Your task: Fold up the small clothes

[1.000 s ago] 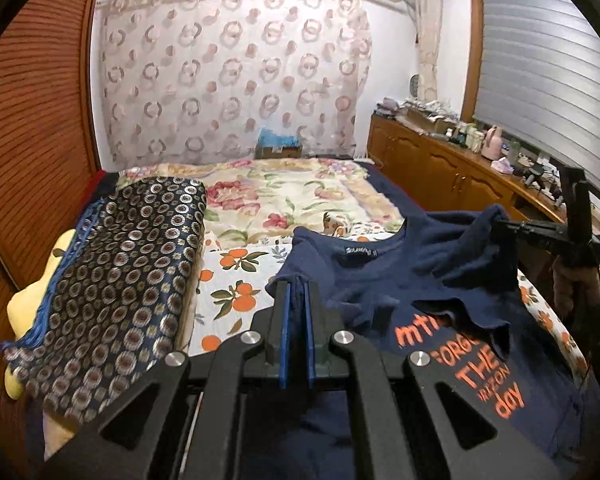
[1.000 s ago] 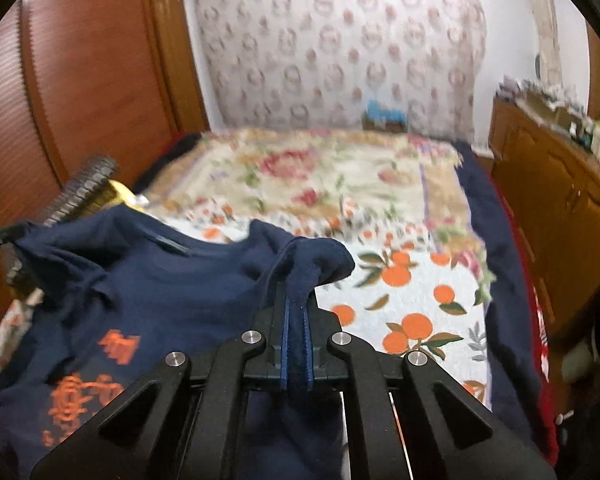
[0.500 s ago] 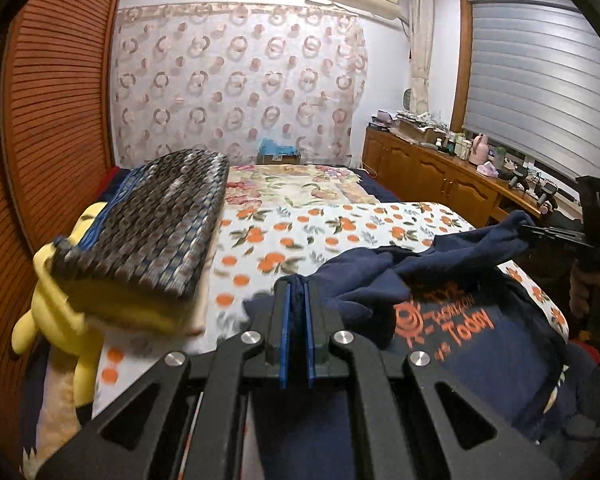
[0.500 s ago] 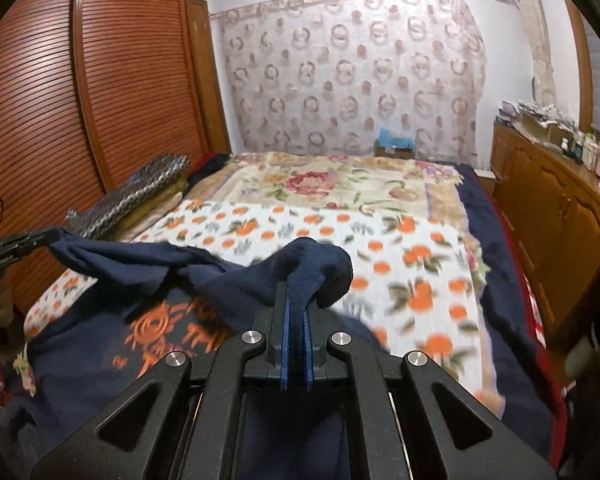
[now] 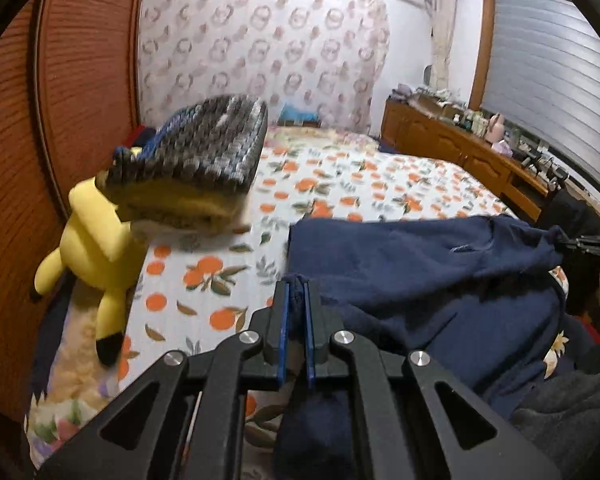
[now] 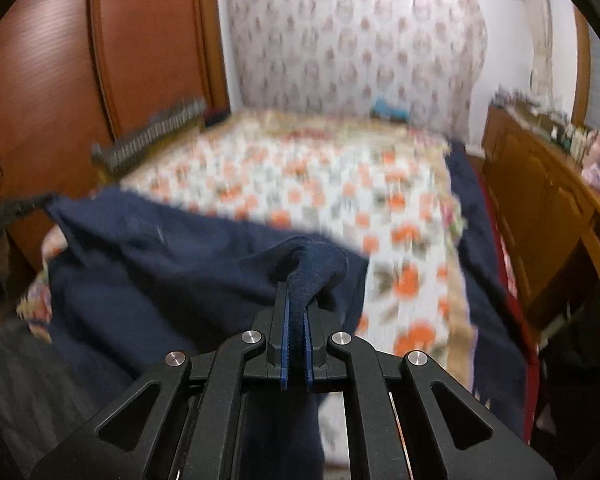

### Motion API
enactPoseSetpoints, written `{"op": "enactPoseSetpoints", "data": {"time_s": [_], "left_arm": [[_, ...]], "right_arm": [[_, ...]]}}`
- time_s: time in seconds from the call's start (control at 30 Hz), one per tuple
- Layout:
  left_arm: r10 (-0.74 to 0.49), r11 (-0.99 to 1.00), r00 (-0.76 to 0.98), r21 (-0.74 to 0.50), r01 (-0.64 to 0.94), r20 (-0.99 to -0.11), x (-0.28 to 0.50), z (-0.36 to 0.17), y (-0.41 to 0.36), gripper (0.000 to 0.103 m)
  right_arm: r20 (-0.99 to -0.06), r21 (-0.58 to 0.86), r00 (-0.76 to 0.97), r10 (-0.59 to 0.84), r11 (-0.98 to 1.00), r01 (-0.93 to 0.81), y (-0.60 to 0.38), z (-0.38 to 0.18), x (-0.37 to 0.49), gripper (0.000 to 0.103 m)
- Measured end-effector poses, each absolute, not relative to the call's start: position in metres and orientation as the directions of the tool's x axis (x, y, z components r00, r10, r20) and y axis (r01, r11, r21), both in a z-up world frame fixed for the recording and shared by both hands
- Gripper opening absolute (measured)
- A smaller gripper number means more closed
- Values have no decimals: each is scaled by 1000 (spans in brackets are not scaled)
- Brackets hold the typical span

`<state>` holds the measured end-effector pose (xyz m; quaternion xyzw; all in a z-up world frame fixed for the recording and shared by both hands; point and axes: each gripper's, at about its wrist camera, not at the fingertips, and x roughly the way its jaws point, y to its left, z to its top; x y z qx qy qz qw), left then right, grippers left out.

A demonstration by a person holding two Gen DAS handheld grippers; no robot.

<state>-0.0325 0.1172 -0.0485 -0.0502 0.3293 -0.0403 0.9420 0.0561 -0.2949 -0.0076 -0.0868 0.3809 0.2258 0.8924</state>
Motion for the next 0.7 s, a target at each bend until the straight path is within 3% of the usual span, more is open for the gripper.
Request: {"op": "enactPoseSetpoints", "data": {"time_s": [0.17, 0.23, 0.3, 0.37, 0.53, 0.7], "left_arm": [[-125, 990, 770, -124, 59, -626, -31, -50, 119, 9], [-127, 991, 770, -117, 69, -625, -28, -47, 119, 19], [-136, 990, 766, -113, 83, -629, -20, -43, 119, 44], [-137, 990, 759, -103, 93, -636, -14, -42, 118, 46], [-135, 991, 745, -84, 106, -653, 13, -43, 115, 47], [-122, 992, 712, -71, 102, -691, 49, -54, 114, 47]], "right_arm": [[-740, 1, 603, 297, 898, -441, -304, -22, 57, 13], [-729, -11, 618, 294, 898, -440, -306, -14, 58, 22], [-711, -30, 641, 290, 898, -439, -307, -4, 57, 32], [-691, -42, 664, 286, 901, -432, -309, 6, 61, 44], [-661, -54, 698, 275, 910, -410, -310, 19, 82, 50], [-690, -19, 662, 291, 908, -419, -301, 3, 118, 54]]}}
